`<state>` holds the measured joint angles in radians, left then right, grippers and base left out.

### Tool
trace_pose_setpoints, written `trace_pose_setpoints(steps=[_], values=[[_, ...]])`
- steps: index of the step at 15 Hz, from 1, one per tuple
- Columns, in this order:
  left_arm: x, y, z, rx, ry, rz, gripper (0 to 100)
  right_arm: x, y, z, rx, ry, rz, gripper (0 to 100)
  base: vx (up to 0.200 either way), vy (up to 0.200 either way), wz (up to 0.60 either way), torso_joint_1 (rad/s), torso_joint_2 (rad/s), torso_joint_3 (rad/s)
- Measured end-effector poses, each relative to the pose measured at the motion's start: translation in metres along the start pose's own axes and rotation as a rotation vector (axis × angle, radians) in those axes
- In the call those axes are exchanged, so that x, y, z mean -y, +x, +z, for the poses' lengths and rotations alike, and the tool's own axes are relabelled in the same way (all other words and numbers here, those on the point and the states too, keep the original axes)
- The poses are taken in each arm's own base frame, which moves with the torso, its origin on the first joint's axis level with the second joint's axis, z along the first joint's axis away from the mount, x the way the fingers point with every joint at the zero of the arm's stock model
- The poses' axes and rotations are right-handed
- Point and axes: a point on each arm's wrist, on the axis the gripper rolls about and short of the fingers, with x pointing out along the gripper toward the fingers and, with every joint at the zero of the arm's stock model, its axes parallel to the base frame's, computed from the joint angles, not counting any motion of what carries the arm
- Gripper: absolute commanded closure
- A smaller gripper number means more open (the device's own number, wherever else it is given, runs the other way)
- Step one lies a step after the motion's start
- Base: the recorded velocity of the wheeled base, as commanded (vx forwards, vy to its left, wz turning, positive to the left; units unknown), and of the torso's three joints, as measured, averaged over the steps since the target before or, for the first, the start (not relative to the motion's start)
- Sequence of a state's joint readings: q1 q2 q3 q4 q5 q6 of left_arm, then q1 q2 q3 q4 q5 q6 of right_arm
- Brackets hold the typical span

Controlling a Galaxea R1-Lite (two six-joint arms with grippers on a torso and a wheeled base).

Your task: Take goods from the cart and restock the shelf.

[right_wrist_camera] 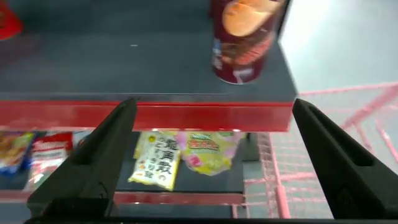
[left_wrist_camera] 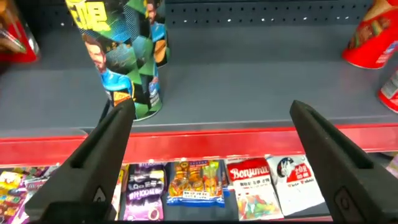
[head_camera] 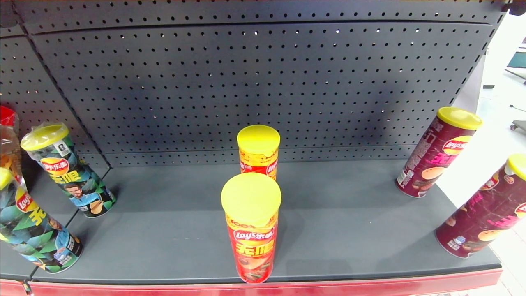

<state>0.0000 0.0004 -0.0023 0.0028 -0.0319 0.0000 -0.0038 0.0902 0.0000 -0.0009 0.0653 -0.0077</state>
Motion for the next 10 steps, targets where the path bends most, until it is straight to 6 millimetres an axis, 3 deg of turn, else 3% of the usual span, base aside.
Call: trace_pose_setpoints(steps=[8, 10], values=[[0.0000, 0.0001, -0.0006, -0.002, 0.001, 0.000, 0, 0.0009, -0.0060, -0.0020, 0.080, 0.003, -0.051, 0, 0.000, 0.000, 0.00, 0.000, 0.00, 0.000], [0.0000, 0.0002, -0.0007, -0.003, 0.000, 0.000, 0, 0.0009, -0.0063, -0.0021, 0.084, 0.003, -0.051, 0, -0.200, 0.000, 0.00, 0.005, 0.00, -0.002]])
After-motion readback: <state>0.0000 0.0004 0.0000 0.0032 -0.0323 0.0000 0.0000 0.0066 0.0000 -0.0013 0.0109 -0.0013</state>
